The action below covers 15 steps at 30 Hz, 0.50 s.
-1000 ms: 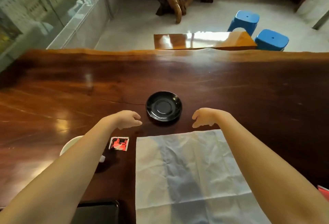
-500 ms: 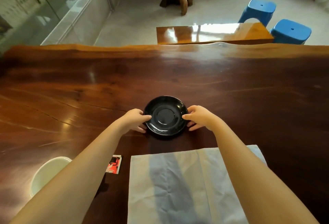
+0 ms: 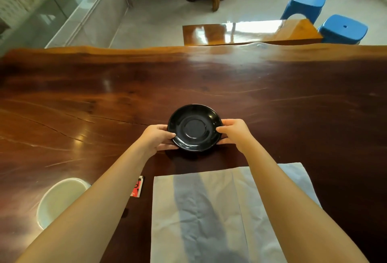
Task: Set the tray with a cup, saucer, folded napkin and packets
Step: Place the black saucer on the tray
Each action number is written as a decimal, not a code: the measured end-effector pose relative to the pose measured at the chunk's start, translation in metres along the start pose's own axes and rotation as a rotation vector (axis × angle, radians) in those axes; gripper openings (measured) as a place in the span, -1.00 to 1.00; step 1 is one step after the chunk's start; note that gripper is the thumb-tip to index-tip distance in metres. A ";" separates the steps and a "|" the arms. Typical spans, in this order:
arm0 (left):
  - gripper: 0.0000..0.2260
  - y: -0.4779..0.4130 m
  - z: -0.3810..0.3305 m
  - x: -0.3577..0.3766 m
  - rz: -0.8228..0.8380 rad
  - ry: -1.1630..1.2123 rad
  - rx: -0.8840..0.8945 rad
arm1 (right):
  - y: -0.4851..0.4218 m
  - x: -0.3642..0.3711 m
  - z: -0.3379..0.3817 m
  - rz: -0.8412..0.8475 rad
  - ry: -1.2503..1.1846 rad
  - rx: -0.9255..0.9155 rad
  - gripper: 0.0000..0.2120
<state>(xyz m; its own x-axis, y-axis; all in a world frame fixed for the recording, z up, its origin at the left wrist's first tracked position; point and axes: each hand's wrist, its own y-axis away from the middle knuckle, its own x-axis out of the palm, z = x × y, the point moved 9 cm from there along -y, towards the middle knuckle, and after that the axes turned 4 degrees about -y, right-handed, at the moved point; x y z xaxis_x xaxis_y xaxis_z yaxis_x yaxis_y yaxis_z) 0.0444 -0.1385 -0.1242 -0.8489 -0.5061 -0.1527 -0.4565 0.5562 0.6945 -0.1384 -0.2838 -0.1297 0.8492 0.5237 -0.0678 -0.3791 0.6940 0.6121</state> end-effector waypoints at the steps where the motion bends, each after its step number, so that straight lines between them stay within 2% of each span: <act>1: -0.76 0.004 -0.004 -0.002 0.007 0.002 0.014 | 0.005 0.000 0.006 0.007 -0.004 -0.013 -0.67; 5: -0.80 0.031 -0.030 -0.015 0.048 0.025 0.088 | 0.028 0.005 0.034 0.054 -0.043 -0.067 -0.70; 15: -0.82 0.134 -0.079 -0.080 0.009 0.088 0.234 | 0.121 0.045 0.116 0.152 -0.087 -0.171 -0.73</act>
<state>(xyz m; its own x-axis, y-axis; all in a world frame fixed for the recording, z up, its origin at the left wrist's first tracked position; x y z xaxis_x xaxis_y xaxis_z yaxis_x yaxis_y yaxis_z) 0.0727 -0.0761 0.0367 -0.8313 -0.5504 -0.0779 -0.5069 0.6931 0.5125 -0.1040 -0.2334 0.0327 0.8031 0.5894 0.0873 -0.5555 0.6875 0.4677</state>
